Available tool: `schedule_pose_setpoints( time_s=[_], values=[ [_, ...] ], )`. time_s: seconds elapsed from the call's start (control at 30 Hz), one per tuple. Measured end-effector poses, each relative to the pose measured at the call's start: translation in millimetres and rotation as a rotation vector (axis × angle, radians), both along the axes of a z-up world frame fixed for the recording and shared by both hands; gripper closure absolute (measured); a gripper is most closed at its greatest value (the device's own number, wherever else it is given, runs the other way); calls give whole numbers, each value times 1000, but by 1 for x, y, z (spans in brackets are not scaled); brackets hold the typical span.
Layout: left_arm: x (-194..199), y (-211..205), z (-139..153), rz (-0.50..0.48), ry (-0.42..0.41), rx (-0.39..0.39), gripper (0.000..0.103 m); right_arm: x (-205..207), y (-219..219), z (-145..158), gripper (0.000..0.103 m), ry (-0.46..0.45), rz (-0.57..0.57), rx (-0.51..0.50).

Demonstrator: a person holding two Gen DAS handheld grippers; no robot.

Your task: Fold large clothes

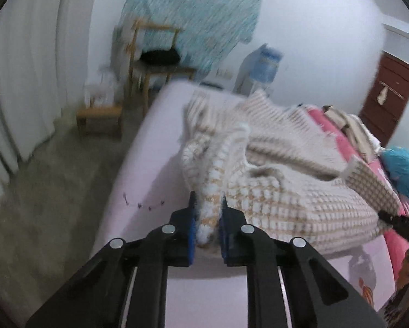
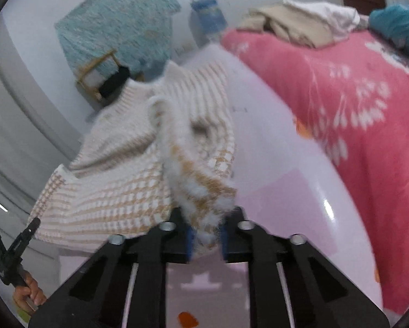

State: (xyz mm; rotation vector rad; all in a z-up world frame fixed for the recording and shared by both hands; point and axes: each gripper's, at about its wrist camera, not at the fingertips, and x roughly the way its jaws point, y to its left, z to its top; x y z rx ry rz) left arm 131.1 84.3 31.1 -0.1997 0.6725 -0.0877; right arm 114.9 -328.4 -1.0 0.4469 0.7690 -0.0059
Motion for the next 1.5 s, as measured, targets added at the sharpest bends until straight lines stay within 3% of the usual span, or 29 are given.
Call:
schedule_pose_setpoints(
  time_s=[0.2, 0.3, 0.37, 0.47, 0.5, 0.53, 0.6, 0.63, 0.7, 0.8, 0.83, 0.9, 0.97, 1.03, 1.1, 1.13, 1.27, 1.33, 1.4, 1.5],
  values=[
    [-48, 11, 26, -71, -11, -40, 90, -51, -19, 26, 95, -51, -2, 64],
    [-73, 22, 21, -83, 48, -77, 90, -73, -21, 23, 94, -15, 23, 105],
    [-87, 34, 2, -74, 140, -105, 86, -83, -22, 5, 86, 44, 37, 167],
    [-94, 60, -31, 93, 277, -47, 81, -92, -38, -29, 58, 209, -49, 144],
    [-95, 72, -36, 140, 305, -54, 79, -95, -44, -34, 57, 241, -78, 122],
    [-100, 92, -36, 188, 304, -113, 79, -99, -52, -35, 56, 248, -96, 126],
    [-105, 108, -24, 230, 249, -150, 77, -104, -59, -26, 55, 218, -114, 134],
    [-105, 108, -17, 231, 223, -135, 74, -104, -57, -15, 52, 194, -116, 83],
    [-101, 98, 1, 200, 163, -91, 69, -103, -42, 6, 44, 139, -92, -27],
    [-85, 56, 19, 13, 102, -124, 58, -82, 6, 26, 42, 46, 73, -107],
    [-74, 29, 19, -92, 100, -140, 55, -76, 21, 26, 41, 31, 126, -119],
    [-61, -13, 14, -246, 128, -123, 52, -63, 50, 23, 41, 23, 215, -160],
    [-50, -62, -1, -375, 150, -44, 52, -50, 81, 12, 41, 28, 290, -218],
    [-44, -89, -25, -442, 218, -2, 52, -43, 92, -10, 55, 79, 351, -197],
    [-40, -97, -51, -441, 304, 36, 51, -36, 94, -41, 60, 205, 376, -159],
    [-43, -93, -56, -440, 295, 23, 51, -42, 91, -49, 61, 239, 377, -139],
    [-49, -83, -54, -458, 307, 10, 51, -56, 79, -50, 62, 261, 378, -108],
    [-46, -82, -47, -465, 303, 22, 51, -57, 74, -48, 68, 284, 376, -114],
    [-49, -77, -35, -475, 261, 21, 51, -55, 71, -36, 70, 278, 362, -140],
    [-50, -77, -18, -513, 179, -23, 51, -49, 73, -10, 70, 179, 374, -161]
  ],
)
